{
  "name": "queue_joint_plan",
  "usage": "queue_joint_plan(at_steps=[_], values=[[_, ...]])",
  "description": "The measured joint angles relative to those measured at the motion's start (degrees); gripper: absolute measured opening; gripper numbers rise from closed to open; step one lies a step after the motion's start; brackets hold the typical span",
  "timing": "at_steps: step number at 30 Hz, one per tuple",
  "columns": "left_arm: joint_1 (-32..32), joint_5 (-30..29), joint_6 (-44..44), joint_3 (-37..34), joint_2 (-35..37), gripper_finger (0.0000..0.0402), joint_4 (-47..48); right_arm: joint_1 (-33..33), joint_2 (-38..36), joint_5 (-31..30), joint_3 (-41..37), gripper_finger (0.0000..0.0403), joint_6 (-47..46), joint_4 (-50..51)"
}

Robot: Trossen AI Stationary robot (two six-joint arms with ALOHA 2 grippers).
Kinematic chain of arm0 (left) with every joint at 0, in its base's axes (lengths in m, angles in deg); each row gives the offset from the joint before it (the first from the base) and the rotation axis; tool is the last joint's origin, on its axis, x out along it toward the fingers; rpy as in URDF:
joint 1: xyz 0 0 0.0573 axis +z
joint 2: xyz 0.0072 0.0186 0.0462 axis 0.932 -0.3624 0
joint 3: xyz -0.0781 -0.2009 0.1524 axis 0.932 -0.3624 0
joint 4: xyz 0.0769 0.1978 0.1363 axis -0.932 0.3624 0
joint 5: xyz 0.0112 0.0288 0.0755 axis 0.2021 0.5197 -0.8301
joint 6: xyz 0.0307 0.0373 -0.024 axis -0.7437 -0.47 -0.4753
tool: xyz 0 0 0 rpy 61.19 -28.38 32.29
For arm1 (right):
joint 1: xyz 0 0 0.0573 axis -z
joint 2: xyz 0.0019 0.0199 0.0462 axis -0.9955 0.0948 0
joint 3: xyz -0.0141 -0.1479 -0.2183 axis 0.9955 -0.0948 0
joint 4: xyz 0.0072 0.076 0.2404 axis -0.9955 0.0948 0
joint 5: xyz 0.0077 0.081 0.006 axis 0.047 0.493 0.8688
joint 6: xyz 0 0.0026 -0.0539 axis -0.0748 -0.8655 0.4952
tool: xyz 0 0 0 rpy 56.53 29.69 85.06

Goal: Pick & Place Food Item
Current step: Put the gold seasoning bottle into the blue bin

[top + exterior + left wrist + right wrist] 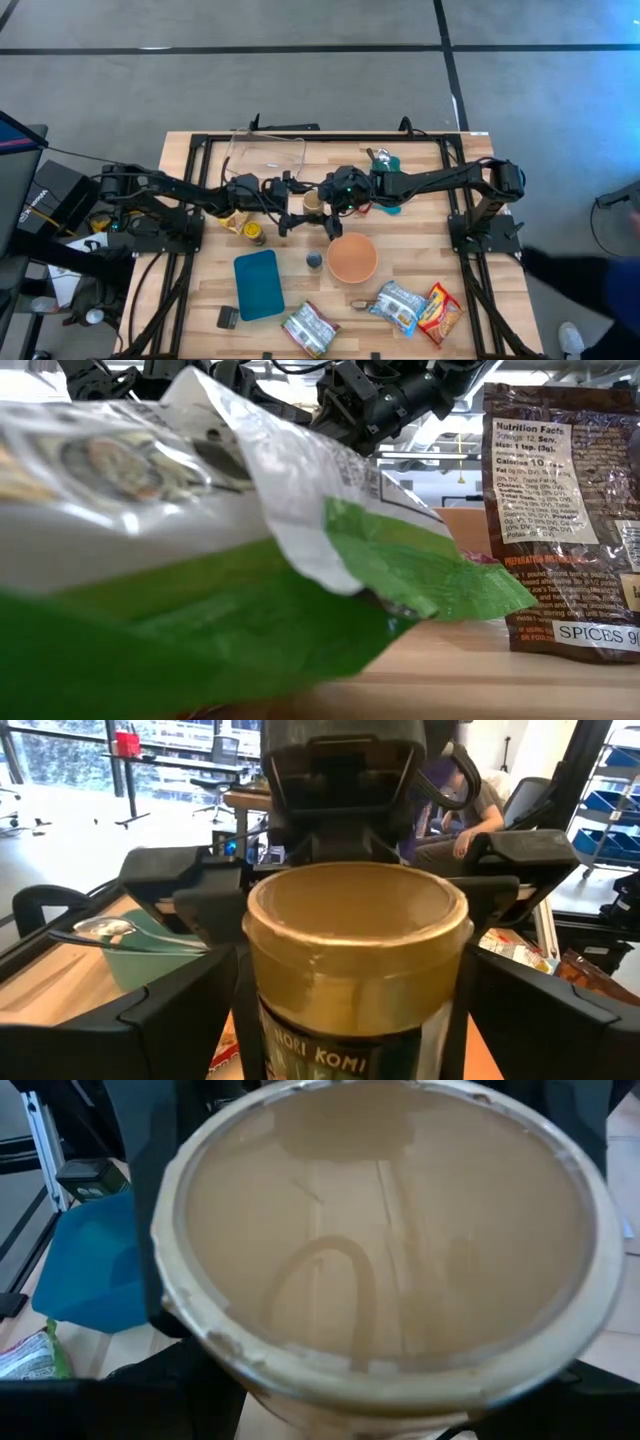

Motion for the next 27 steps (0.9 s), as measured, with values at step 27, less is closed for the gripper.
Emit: queue_joint_plan(at_steps=[27], values=[[-0.3, 1.4, 1.3, 2.6, -4.1, 0.0367, -1.9, 0.0, 0.0, 0.0, 0.0, 0.0286, 0.0, 0.9]])
